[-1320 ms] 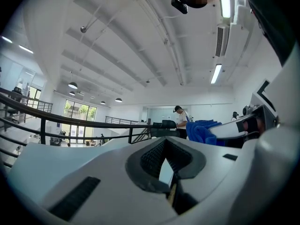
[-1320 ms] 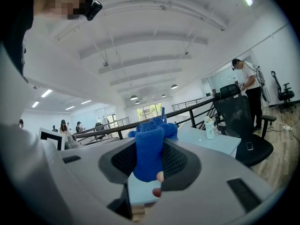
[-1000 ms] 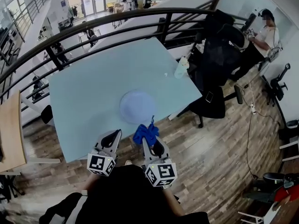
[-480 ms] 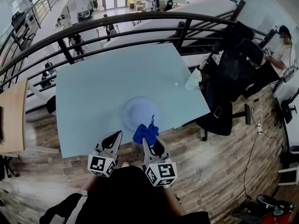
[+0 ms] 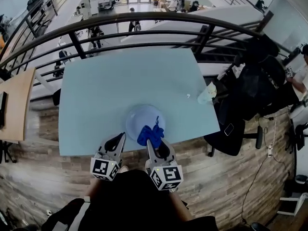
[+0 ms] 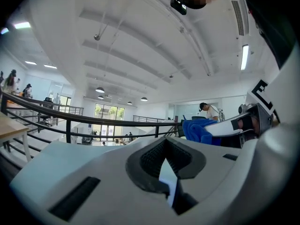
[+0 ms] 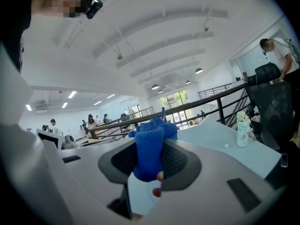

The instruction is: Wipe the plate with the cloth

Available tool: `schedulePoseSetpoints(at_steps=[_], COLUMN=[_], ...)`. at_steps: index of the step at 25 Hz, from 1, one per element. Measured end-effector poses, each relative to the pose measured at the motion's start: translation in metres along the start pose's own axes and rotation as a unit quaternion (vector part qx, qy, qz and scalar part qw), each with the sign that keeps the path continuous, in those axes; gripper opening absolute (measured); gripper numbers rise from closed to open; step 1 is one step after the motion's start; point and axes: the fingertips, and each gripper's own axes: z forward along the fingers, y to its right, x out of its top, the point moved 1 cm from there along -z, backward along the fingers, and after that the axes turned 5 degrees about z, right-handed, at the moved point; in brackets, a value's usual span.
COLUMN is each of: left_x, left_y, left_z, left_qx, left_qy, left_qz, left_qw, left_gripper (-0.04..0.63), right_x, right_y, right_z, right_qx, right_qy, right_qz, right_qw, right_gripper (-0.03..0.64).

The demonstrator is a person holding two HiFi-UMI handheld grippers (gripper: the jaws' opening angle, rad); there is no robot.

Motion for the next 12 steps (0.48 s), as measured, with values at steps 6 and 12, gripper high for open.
schedulePoseSetpoints(at_steps=[6,12], left_x=[0.003,0.005], left_y=[0.002,0.014], left_z=[0.016,0.029], left_qx=[0.059,0.106], left_qy=[-0.004,-0.004], left_qz=[-0.005,-0.003], left_qw=[0.9982,0.9943], left_gripper=[0.000,0.000], right_x=[0.016,0.023], right_y=[0.020,0.041], right_z=[0.024,0.036], right_qx=[0.052,0.099], right_qy=[-0.016,-0.034], right_qz=[-0.008,-0.014], right_qw=[0.998,0.994], right_gripper=[0.118,0.118])
